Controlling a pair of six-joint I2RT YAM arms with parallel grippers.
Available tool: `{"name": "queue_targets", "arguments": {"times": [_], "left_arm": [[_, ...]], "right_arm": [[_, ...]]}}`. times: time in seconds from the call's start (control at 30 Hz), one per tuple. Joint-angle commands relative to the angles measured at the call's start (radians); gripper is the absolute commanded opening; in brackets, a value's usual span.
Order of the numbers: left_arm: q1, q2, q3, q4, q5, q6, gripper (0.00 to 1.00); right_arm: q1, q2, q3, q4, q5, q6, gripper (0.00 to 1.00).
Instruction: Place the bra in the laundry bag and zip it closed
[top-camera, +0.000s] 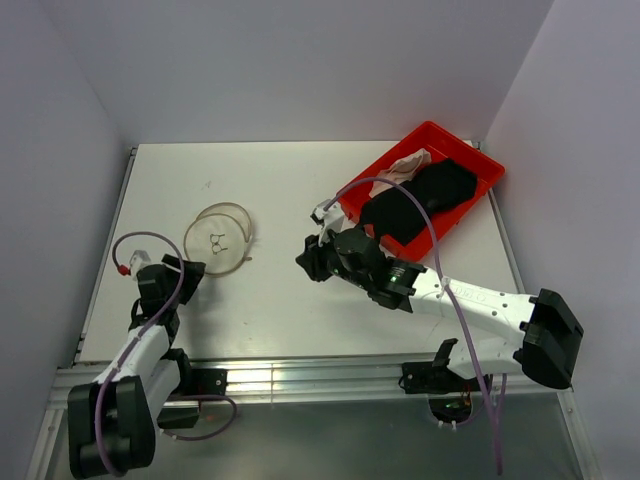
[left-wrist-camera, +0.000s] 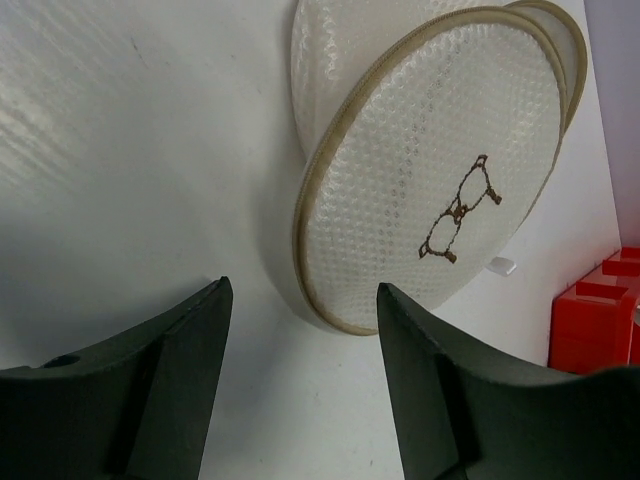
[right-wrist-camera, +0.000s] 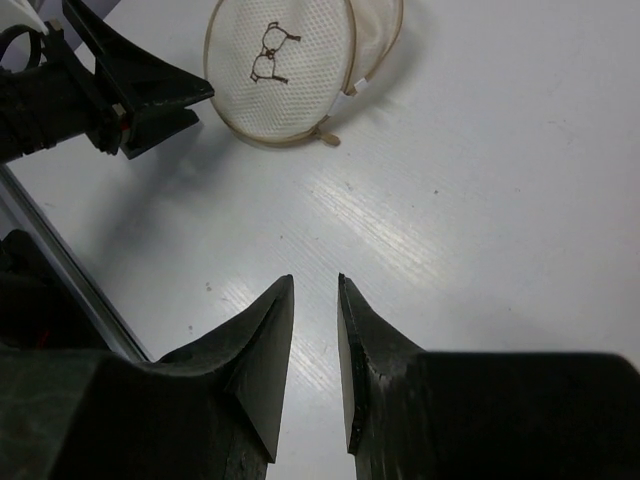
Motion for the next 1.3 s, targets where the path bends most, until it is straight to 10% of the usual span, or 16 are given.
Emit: {"name": "queue_targets", "arguments": {"times": [0.0,0.43,0.67,1.03,1.27], "left_arm": [[0.013,0.062,-0.026,0.279,0.060,0.047,0.66],[0.018,0.214,-0.046,0.540,0.058,0.079,0.49],[0.018,0.197,-0.050,0.545,0.069,0.081,0.00],[-0.088,-0.145,-0.002,0.344,0.123,0.162,0.00],[-0.252,-0.135,0.057,0.170,-0.162,0.179,0.03]], "right_arm": [[-0.008,-0.026,-0.013,0.035,0.001,-0.021,0.32],[-0.009,0.006,-0.001,0.038,-0.048,-0.021,0.31],[-0.009,0.014,0.000,0.035,-0.038,-0.020,0.31],[-0.009,0.021,0.002,0.047,-0.010,0.009,0.31],[-0.009,0.027,0.003,0.047,0.010,0.028,0.30]]}}
